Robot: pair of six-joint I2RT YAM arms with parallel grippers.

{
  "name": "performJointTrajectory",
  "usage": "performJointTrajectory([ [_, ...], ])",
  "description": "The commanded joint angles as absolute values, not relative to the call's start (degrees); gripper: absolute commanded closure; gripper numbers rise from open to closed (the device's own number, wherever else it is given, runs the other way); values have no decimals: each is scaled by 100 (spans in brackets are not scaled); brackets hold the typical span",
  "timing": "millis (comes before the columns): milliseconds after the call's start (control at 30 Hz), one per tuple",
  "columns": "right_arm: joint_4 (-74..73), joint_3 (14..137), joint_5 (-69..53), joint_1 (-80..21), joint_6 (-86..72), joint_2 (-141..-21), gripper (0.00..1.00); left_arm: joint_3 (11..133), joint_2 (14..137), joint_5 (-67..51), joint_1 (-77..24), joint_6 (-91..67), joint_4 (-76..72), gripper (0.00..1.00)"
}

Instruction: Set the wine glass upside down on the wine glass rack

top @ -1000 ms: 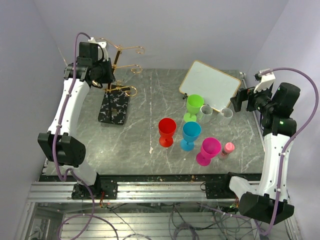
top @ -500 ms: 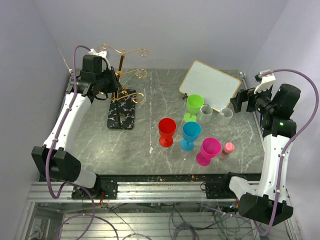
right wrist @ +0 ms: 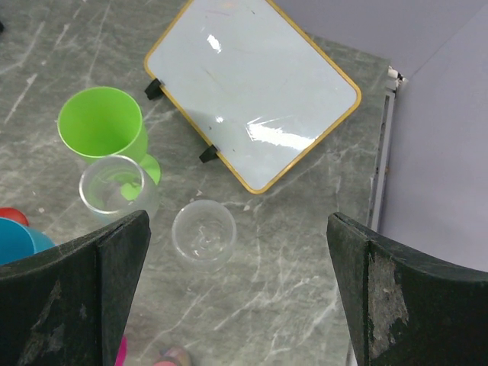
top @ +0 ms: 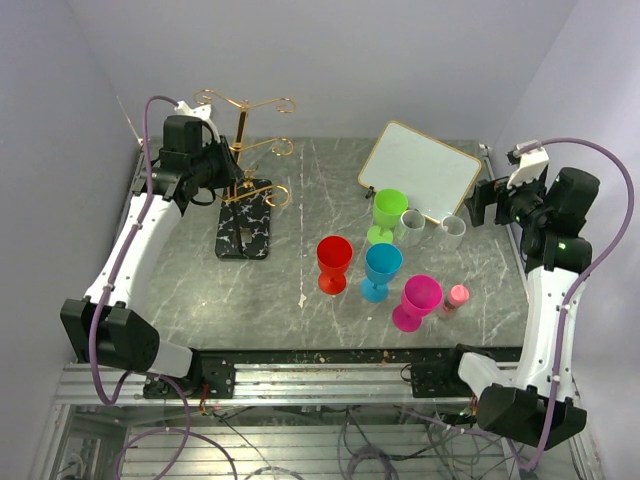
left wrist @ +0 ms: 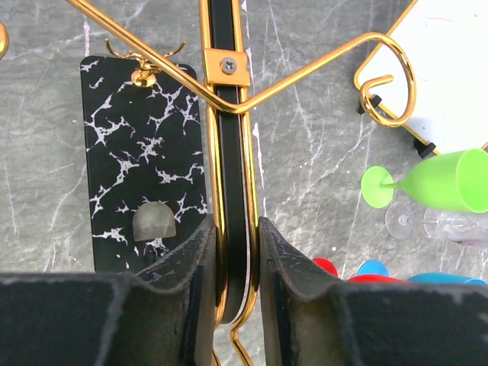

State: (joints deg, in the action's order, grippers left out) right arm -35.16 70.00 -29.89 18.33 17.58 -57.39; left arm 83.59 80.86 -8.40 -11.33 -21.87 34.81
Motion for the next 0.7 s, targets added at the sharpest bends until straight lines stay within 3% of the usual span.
performJointTrajectory([
  [0, -3836, 7206, -2799, 1868, 2239, -5897, 0, 8499, 7919, -1012, -1144, -1786, 3110, 63],
  [267, -4168, 7267, -2721, 1831, 2541, -6026, 0, 8552, 7854, -1156, -1083, -1486, 3174, 36],
  [433, -4481, 7270, -2693, 1772, 2715, -6130, 0, 8757, 7717, -1191, -1055, -1082, 3352, 4],
  [667, -5661, 7521, -3101, 1567, 3602, -6347, 0, 9239, 7365, -1298, -1055, 228, 3926, 0],
])
